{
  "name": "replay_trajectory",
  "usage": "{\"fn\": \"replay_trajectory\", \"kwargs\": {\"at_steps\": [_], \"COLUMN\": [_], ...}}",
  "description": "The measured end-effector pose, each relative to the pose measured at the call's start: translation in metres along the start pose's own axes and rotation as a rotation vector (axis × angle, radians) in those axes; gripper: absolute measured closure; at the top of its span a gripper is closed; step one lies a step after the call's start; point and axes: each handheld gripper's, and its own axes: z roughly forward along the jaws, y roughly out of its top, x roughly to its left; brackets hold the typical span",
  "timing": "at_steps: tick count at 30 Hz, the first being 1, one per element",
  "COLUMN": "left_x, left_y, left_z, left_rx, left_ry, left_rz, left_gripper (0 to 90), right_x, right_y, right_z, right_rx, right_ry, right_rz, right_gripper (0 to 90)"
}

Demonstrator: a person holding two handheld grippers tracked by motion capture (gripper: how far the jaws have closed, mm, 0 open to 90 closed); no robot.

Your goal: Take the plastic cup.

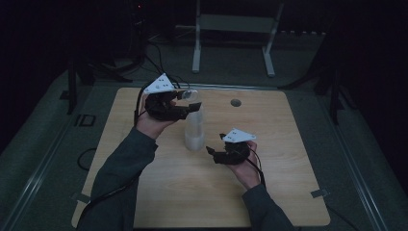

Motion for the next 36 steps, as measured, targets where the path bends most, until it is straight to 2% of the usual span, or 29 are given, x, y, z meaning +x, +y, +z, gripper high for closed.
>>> {"fn": "replay_trajectory", "kwargs": {"at_steps": [3,24,36], "left_x": [-0.002,-0.013,-0.017], "left_y": [0.0,-0.011,-0.026], "left_z": [-0.003,-0.015,-0.024], "left_rx": [-0.002,-0.01,0.0], "left_ry": [-0.008,-0.054,-0.071], "left_rz": [0.004,0.022,0.019], "left_gripper": [41.2,41.1,41.1], "right_x": [0.0,0.0,-0.001], "right_y": [-0.002,-0.016,-0.022], "right_z": [-0.004,-0.017,-0.021], "right_rx": [0.003,0.009,0.021], "right_ry": [-0.008,-0.032,-0.052], "right_rz": [-0.008,-0.013,-0.013], "right_gripper": [30.0,29.9,29.4]}}
